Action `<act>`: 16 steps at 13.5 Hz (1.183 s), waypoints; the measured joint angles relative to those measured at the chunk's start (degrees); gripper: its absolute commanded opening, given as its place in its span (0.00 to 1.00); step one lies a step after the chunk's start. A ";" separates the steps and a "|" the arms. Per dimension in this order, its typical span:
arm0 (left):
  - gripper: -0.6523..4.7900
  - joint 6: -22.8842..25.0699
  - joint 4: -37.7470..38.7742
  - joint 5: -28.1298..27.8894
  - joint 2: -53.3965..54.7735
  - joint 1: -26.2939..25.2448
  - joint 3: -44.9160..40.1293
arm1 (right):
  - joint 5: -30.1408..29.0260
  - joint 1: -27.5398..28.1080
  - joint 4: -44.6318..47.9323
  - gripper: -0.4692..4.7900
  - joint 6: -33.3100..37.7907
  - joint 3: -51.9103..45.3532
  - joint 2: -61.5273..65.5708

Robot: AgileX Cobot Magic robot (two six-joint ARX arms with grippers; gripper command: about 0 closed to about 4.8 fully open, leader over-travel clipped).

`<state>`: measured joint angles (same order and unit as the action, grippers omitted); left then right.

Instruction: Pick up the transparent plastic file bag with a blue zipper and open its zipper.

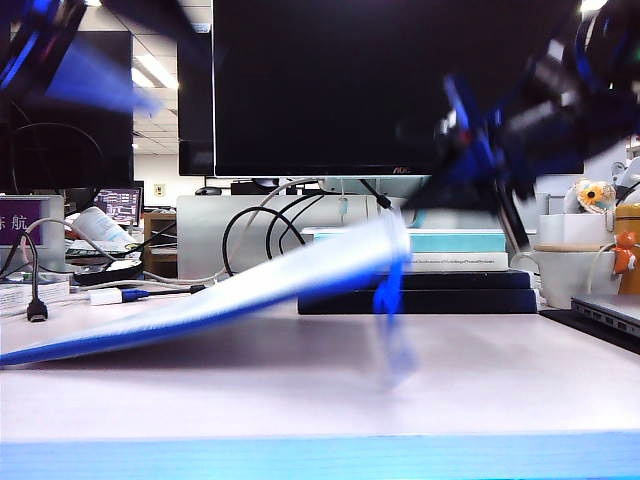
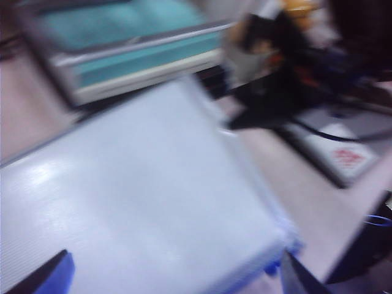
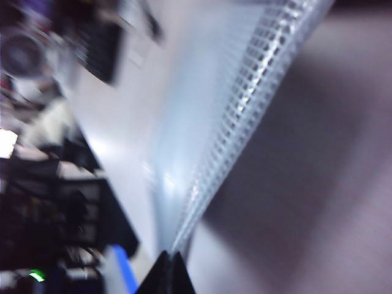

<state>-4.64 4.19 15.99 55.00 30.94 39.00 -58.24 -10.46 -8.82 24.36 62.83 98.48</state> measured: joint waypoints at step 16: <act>0.62 -17.88 -12.68 -63.56 12.50 45.11 -0.11 | -6.08 -9.55 27.30 0.08 28.09 2.05 -11.13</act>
<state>-22.52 -8.49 -47.57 67.51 76.05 38.89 -64.31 -20.01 18.48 52.45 64.88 87.35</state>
